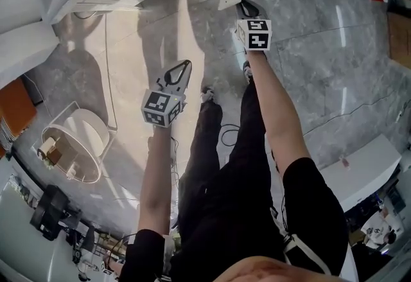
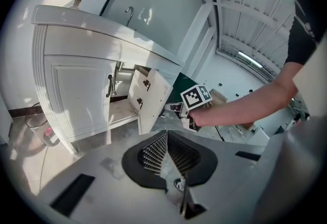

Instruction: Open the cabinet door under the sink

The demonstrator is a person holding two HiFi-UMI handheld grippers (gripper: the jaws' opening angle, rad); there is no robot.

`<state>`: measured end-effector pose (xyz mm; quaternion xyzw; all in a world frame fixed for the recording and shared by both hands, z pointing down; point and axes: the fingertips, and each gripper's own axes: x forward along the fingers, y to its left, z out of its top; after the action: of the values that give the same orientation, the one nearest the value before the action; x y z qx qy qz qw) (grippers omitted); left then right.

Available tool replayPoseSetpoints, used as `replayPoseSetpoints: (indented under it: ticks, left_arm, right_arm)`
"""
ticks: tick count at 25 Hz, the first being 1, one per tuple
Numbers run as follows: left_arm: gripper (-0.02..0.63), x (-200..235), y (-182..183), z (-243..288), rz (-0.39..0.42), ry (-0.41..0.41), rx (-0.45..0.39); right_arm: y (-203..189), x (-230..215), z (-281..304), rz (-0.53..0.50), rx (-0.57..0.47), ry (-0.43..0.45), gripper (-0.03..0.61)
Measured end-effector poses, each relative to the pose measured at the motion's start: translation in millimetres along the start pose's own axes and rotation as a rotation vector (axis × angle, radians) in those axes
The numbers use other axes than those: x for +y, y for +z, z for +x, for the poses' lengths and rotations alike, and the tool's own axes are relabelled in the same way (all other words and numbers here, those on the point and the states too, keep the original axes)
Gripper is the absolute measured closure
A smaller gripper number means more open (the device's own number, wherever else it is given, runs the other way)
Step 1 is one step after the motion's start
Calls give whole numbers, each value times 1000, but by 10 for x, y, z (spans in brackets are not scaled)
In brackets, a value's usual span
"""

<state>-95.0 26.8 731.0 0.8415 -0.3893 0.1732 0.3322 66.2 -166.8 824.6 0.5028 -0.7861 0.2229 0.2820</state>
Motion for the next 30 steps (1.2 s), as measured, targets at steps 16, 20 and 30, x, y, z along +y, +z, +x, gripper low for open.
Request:
replayPoseSetpoints:
  ticks: [16, 20, 30]
  left_arm:
    - [598, -805, 663, 1025, -15, 14, -58]
    - [598, -968, 716, 1196, -26, 30, -61]
    - [598, -1303, 845, 1556, -48, 49, -73]
  right_arm:
    - [-170, -824, -260, -152, 68, 128, 485]
    - [-196, -1063, -285, -111, 90, 118, 488]
    - [-204, -1469, -331, -134, 141, 140, 494]
